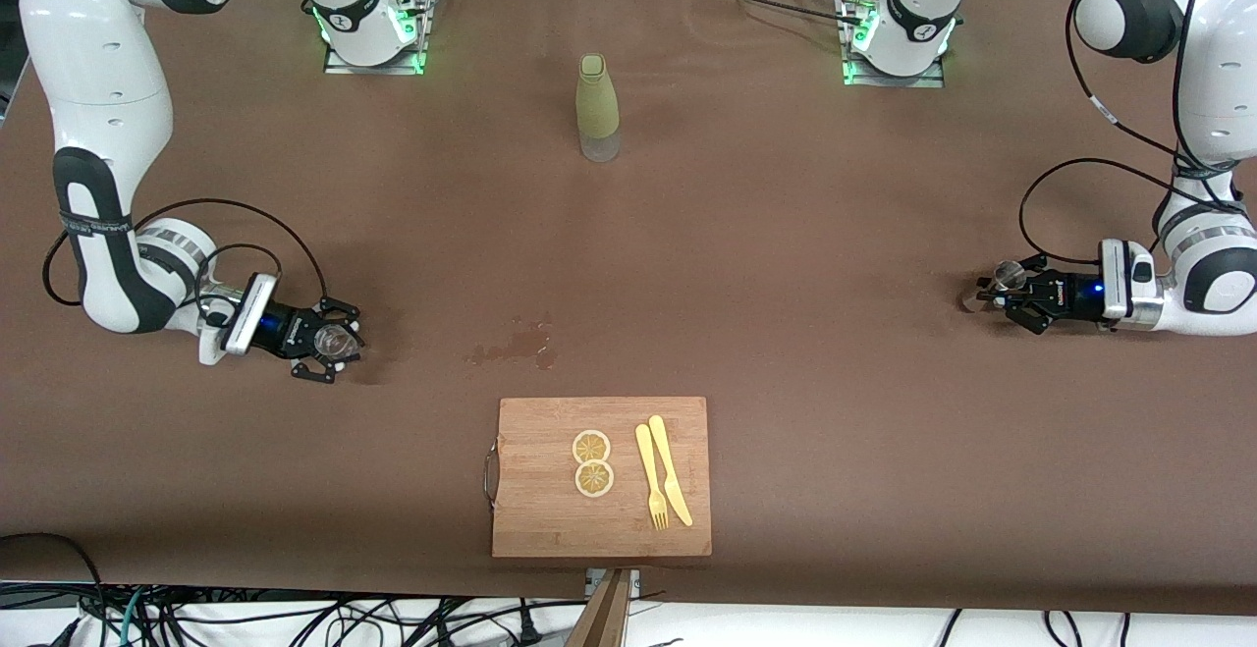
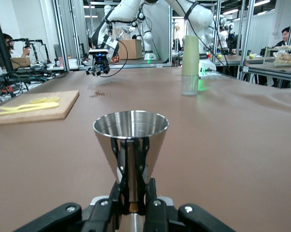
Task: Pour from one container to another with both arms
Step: 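Lift the glass cup with the right gripper while the left gripper raises the jigger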
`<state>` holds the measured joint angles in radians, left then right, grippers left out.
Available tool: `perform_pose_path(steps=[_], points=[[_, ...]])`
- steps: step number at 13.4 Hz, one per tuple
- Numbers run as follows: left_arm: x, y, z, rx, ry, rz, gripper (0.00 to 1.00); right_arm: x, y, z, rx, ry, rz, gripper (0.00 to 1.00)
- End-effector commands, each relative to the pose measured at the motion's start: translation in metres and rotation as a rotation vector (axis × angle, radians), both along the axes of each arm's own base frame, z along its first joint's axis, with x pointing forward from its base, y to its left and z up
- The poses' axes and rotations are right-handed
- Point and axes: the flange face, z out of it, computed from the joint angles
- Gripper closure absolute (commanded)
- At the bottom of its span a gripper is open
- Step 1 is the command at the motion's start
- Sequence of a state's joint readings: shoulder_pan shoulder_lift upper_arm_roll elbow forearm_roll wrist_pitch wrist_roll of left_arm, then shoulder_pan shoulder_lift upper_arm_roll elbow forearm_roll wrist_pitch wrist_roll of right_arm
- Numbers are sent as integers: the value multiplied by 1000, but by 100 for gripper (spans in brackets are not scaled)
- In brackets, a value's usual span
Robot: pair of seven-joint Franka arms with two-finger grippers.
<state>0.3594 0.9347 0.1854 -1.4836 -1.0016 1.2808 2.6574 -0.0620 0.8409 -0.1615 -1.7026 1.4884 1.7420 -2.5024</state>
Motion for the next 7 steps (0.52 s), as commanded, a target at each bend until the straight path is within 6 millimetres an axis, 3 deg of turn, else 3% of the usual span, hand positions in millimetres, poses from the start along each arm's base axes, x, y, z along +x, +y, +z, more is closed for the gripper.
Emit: perform_pose_path(steps=[1,4,7], points=[[25,-49,27,-2,15,-15,100,32,22,32,2,25,15,79],[54,-114,34,22,45,-20,100,58,40,59,-76,94,40,79],[75,-192,45,42,92,-30,100,72,79,71,-88,91,11,81]])
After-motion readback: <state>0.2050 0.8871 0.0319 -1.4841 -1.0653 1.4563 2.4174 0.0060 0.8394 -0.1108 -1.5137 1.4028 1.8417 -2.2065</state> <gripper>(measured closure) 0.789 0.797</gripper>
